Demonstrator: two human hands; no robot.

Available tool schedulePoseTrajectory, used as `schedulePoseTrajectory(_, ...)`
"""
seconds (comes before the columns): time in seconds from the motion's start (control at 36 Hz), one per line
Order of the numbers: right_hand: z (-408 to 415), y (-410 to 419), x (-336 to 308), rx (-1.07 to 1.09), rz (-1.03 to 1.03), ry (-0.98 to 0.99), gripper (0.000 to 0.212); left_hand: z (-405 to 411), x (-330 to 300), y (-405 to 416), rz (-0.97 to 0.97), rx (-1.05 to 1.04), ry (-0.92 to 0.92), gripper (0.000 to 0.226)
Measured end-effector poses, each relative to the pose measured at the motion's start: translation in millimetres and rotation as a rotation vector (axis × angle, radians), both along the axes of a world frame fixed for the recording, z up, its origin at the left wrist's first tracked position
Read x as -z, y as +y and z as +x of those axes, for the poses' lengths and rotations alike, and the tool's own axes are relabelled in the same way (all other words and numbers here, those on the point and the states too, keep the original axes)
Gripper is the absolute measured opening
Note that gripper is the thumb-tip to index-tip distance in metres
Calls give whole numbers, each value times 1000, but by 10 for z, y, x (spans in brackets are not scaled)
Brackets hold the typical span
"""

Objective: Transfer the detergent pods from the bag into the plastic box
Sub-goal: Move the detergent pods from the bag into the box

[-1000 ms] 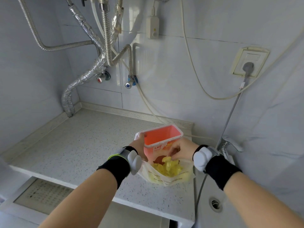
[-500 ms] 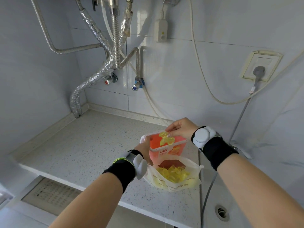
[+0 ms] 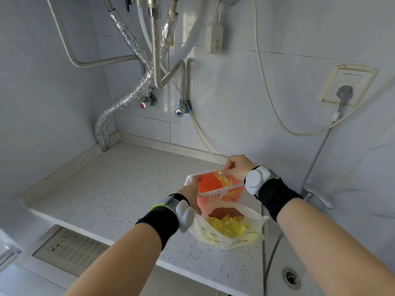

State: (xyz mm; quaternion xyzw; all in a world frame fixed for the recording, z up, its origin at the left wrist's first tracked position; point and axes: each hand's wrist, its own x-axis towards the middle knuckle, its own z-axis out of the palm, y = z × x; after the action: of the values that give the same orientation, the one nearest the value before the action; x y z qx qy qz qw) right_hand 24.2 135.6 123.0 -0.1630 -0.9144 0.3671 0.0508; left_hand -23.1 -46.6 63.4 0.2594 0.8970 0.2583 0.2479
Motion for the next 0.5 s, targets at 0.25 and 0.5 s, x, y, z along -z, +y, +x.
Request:
schedulePoseTrajectory(0.25,129,246,-46,65,113,1,4,-16,26,5,-3,7,-2,91)
schedulePoseTrajectory(0.5,466,-25,149,-288,-80,-330,7,-26,41,10,-11,0,-7,96)
